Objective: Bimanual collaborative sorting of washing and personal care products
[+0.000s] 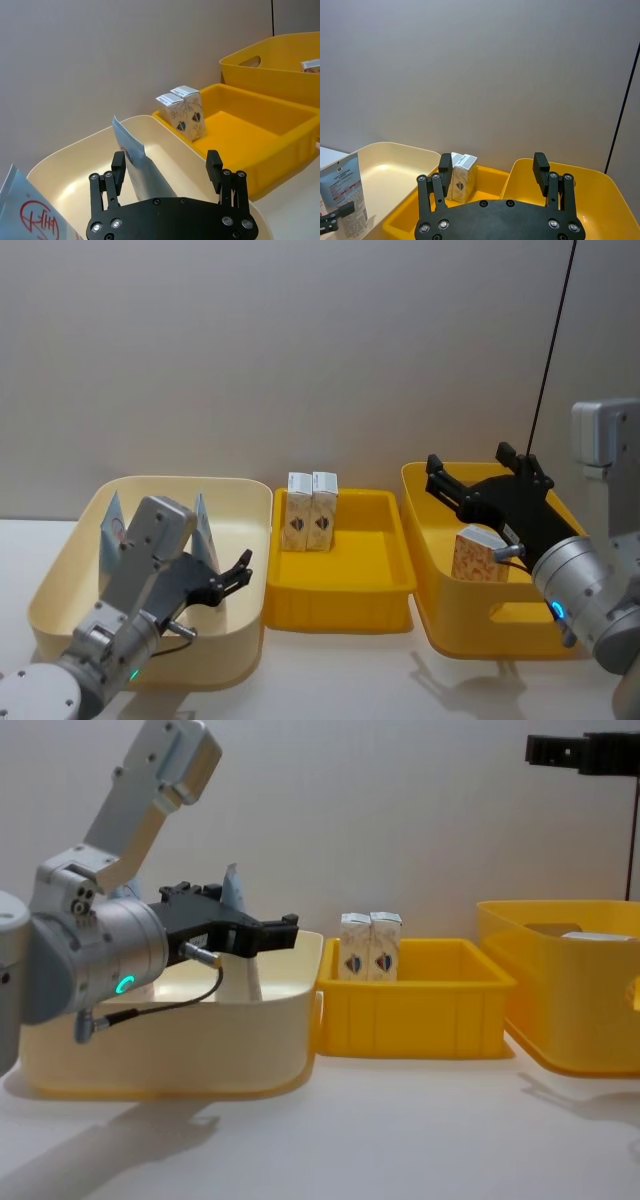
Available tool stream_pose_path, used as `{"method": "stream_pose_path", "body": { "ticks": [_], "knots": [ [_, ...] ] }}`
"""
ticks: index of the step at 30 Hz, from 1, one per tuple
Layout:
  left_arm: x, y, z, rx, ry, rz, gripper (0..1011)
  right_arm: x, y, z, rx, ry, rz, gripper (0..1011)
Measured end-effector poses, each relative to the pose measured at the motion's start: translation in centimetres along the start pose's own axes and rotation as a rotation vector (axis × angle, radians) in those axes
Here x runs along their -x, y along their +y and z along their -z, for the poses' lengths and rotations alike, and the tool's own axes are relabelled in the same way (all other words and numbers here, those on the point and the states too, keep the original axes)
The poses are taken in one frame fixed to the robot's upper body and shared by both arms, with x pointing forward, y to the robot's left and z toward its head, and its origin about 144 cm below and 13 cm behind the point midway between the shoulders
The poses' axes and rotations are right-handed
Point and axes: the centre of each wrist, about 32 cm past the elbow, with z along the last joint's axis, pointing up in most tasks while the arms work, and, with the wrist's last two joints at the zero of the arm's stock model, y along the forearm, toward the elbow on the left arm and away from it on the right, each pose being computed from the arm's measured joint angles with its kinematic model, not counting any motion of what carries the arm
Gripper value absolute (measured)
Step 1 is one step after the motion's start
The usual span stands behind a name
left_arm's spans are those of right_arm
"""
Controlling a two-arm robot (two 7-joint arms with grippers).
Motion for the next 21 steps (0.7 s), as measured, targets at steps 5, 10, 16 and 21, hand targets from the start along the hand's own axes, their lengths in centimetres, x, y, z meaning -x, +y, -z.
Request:
{"method": "stream_pose_path", "body": {
  "ticks": [5,10,16,21],
  "knots": [
    [-0.4,-0.8,-0.1,0.000,-0.012,0.011,1003,0.0,0.0,0.0,0.000,0.000,0.000,1001],
    [-0.7,-1.5,-0.3,-0.003,-0.026,0.012,1003,0.0,0.0,0.0,0.000,0.000,0.000,1001],
    [-0.9,-1.9,-0.5,-0.006,-0.035,0.012,1003,0.0,0.0,0.0,0.000,0.000,0.000,1001],
    [-1.1,-2.2,-0.6,-0.009,-0.041,0.012,916,0.0,0.0,0.0,0.000,0.000,0.000,1001]
  ]
}}
